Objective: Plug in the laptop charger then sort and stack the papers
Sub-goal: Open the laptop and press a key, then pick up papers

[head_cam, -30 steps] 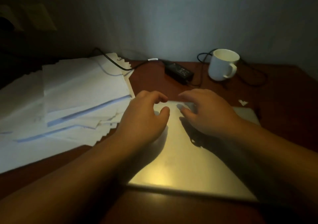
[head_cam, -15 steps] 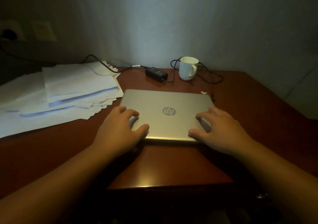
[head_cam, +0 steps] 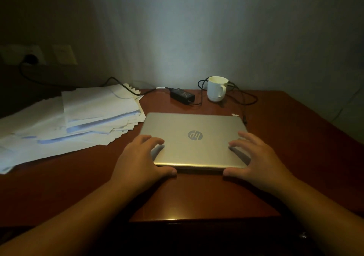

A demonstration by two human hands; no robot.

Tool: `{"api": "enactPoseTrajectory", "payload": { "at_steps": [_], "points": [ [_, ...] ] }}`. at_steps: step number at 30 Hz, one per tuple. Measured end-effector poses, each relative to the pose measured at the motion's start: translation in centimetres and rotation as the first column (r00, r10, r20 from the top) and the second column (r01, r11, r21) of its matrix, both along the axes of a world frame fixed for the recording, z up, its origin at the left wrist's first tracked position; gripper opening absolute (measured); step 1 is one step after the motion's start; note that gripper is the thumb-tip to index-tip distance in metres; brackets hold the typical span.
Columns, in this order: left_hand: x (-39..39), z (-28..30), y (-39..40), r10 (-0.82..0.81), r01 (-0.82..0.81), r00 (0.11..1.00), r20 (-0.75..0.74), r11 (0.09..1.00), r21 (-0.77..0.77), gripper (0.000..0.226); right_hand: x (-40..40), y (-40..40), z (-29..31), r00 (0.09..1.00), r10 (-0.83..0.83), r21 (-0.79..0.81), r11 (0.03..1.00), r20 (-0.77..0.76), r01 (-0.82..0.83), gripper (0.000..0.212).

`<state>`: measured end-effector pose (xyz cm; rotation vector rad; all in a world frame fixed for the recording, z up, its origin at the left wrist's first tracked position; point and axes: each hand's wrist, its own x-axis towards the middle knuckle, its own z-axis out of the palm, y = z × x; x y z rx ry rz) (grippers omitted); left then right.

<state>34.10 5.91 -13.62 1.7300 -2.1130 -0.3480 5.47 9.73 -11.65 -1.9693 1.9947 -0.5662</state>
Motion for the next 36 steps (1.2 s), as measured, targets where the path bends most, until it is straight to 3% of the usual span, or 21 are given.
{"api": "enactPoseTrajectory", "payload": {
  "at_steps": [12, 16, 21, 28, 32, 36],
  "points": [
    [-0.5, -0.4, -1.9, 0.067, -0.067, 0.998, -0.004, 0.996, -0.065, 0.085, -1.1, -4.1, 0.3, 0.998, 0.057, 0.021, 0.998, -0.004, -0.057, 0.089],
    [-0.7, -0.1, -2.3, 0.074, -0.07, 0.996, 0.042, 0.995, -0.073, 0.086, -1.1, -4.8, 0.7, 0.992, 0.113, 0.05, 0.993, -0.051, -0.111, 0.088],
    [-1.0, 1.5, -2.3, 0.077, -0.056, 0.984, 0.161, 0.99, -0.128, 0.083, 0.1, -4.0, 1.2, 0.955, 0.193, -0.05, 0.977, -0.224, -0.209, 0.071],
    [-0.8, 3.2, -2.6, -0.089, 0.187, 0.931, 0.353, 0.949, -0.254, 0.063, 1.2, -3.7, 2.0, 0.888, 0.286, -0.125, 0.929, -0.359, -0.349, 0.052],
    [-0.5, 3.0, -2.6, -0.178, 0.386, 0.861, 0.476, 0.839, -0.384, 0.042, 1.3, -4.0, 2.1, 0.836, 0.313, -0.209, 0.873, -0.452, -0.44, 0.04],
    [-0.7, 2.8, -2.5, -0.228, 0.473, 0.849, 0.478, 0.73, -0.493, 0.032, 1.6, -3.8, 2.6, 0.786, 0.374, -0.218, 0.821, -0.493, -0.528, 0.04]
  ]
}}
